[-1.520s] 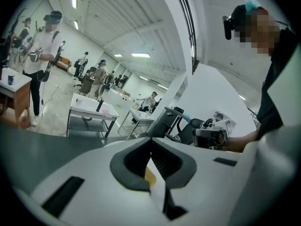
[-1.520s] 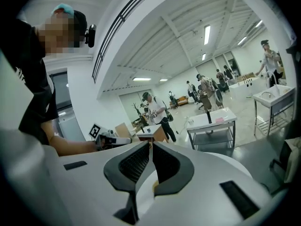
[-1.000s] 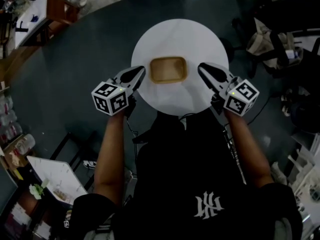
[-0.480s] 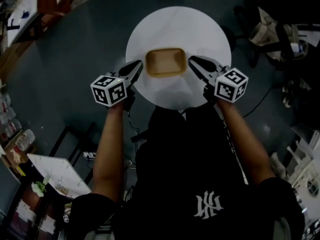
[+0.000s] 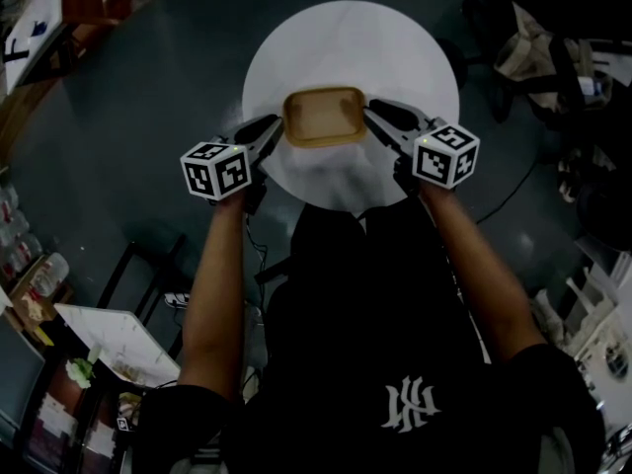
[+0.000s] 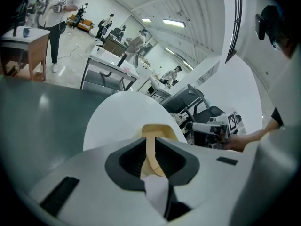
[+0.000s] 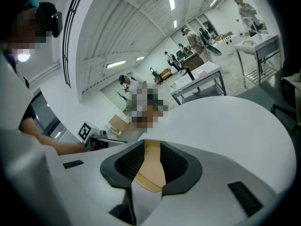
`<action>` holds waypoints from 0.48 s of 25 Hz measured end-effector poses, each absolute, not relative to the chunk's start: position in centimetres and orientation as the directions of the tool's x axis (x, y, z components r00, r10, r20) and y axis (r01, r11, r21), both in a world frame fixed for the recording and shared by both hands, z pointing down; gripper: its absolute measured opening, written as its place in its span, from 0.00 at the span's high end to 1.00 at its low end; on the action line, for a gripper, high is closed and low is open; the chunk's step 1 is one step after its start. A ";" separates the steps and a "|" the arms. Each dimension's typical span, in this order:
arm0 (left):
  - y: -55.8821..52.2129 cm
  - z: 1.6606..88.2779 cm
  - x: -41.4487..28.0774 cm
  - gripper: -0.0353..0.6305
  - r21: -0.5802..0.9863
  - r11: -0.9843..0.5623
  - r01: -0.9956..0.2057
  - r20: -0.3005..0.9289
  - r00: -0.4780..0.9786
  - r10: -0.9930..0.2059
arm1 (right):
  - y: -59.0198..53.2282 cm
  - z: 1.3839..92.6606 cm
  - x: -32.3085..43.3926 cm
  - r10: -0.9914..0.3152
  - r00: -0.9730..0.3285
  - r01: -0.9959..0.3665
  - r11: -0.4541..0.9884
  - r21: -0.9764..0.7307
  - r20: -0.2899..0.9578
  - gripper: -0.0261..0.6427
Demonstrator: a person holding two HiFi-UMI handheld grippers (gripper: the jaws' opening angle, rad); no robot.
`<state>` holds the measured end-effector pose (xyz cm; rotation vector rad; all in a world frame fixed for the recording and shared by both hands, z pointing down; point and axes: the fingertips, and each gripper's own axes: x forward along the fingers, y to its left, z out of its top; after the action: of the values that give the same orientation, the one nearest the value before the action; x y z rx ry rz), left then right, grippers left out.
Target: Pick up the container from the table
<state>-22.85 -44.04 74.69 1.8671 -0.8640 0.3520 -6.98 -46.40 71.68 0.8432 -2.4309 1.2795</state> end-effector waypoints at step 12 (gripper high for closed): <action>-42.4 76.9 -22.2 0.77 0.711 -0.185 -0.678 0.596 0.722 -0.352 | -43.1 78.8 -6.0 -0.280 -0.737 -0.675 0.345 -0.653 0.614 0.72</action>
<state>-22.20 -42.40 76.94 1.7947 -0.8108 0.3598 -6.00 -43.09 78.80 0.8387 -2.2184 1.3598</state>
